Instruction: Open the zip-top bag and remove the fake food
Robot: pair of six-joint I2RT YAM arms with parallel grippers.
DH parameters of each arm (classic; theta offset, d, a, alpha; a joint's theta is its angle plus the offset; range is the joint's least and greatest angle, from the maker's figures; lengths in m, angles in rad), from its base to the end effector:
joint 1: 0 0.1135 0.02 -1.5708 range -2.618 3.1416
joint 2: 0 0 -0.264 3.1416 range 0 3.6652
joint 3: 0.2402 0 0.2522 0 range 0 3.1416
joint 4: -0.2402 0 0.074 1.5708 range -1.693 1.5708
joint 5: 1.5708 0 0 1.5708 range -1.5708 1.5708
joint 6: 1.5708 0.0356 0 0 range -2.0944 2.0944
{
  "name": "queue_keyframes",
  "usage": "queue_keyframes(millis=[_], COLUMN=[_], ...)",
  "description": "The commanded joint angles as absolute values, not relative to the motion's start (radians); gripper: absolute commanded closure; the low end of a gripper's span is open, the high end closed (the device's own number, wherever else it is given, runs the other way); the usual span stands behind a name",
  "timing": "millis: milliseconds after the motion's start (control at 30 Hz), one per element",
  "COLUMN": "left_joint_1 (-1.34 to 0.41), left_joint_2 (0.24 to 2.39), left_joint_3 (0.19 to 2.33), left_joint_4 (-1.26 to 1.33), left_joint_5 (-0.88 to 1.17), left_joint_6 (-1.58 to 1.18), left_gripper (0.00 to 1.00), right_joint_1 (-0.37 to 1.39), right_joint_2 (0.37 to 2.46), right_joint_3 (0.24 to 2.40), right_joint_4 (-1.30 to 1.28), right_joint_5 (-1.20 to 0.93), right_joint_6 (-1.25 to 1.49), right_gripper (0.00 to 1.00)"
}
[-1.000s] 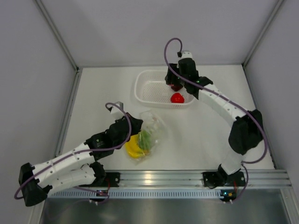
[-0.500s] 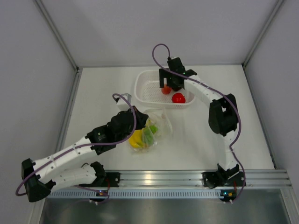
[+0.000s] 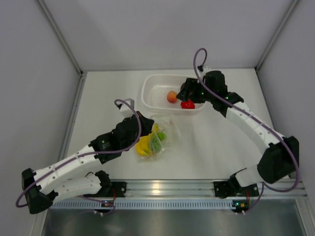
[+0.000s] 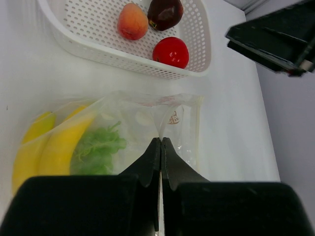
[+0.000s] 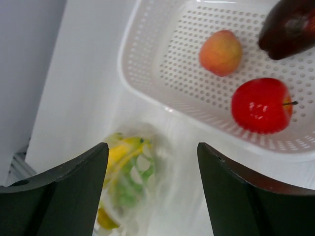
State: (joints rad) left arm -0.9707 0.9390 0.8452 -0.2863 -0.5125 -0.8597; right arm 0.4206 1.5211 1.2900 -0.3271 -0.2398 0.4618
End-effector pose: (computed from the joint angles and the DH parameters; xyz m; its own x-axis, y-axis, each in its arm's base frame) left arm 0.1336 -0.1644 0.3244 -0.4869 -0.4578 -0.7439 0.1429 0.7985 -0.5848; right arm 0.3171 0.1511 0.3220 -0.6915 0.1648 -0.7033 -0.3043 0.8166 0.4906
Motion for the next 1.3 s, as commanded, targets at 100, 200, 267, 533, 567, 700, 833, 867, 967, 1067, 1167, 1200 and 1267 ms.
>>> queue_keyframes(millis=[100, 200, 267, 533, 567, 700, 833, 867, 967, 1067, 1167, 1200, 1267], left_joint_1=[-0.973, -0.973, -0.971, -0.973, -0.973, -0.974, -0.974, -0.974, -0.974, -0.974, -0.974, -0.974, -0.974], left_joint_2=[0.953, 0.957, 0.960, 0.954, 0.950, 0.954, 0.956, 0.956, 0.951, 0.945, 0.930, 0.925, 0.917], left_joint_3=[0.831, 0.834, 0.836, 0.830, 0.828, 0.822, 0.816, 0.813, 0.796, 0.785, 0.767, 0.758, 0.750], left_joint_4=[-0.259, -0.258, -0.258, -0.258, -0.258, -0.244, -0.245, -0.245, -0.241, -0.238, -0.238, -0.238, -0.238], left_joint_5=[-0.568, -0.569, -0.565, -0.532, -0.529, -0.506, -0.502, -0.503, -0.505, -0.505, -0.514, -0.521, -0.529], left_joint_6=[-0.925, -0.930, -0.927, -0.954, -0.960, -0.971, -0.977, -0.977, -0.982, -0.979, -0.988, -0.989, -0.989], left_gripper=[1.00, 1.00, 1.00, 1.00, 1.00, 1.00, 1.00, 1.00, 1.00, 1.00, 1.00, 1.00, 1.00], right_joint_1=[0.603, 0.704, 0.765, 0.940, 0.951, 0.983, 1.000, 1.000, 1.014, 1.019, 1.020, 1.022, 1.022], right_joint_2=[1.211, 1.141, 1.126, 1.233, 1.253, 1.392, 1.509, 1.529, 1.588, 1.646, 1.678, 1.692, 1.715], right_joint_3=[1.099, 1.016, 0.967, 0.913, 0.917, 0.974, 1.028, 1.031, 1.034, 1.054, 1.054, 1.051, 1.051], right_joint_4=[-0.221, -0.190, -0.152, -0.069, -0.063, -0.045, -0.061, -0.055, -0.035, -0.043, -0.043, -0.041, -0.037], right_joint_5=[-0.143, -0.129, -0.115, 0.072, 0.098, 0.132, 0.190, 0.210, 0.244, 0.245, 0.253, 0.255, 0.244], right_joint_6=[0.503, 0.532, 0.567, 0.678, 0.684, 0.718, 0.744, 0.755, 0.776, 0.784, 0.792, 0.795, 0.804], right_gripper=[0.30, 0.34, 0.38, 0.49, 0.49, 0.50, 0.50, 0.50, 0.49, 0.48, 0.47, 0.47, 0.45])
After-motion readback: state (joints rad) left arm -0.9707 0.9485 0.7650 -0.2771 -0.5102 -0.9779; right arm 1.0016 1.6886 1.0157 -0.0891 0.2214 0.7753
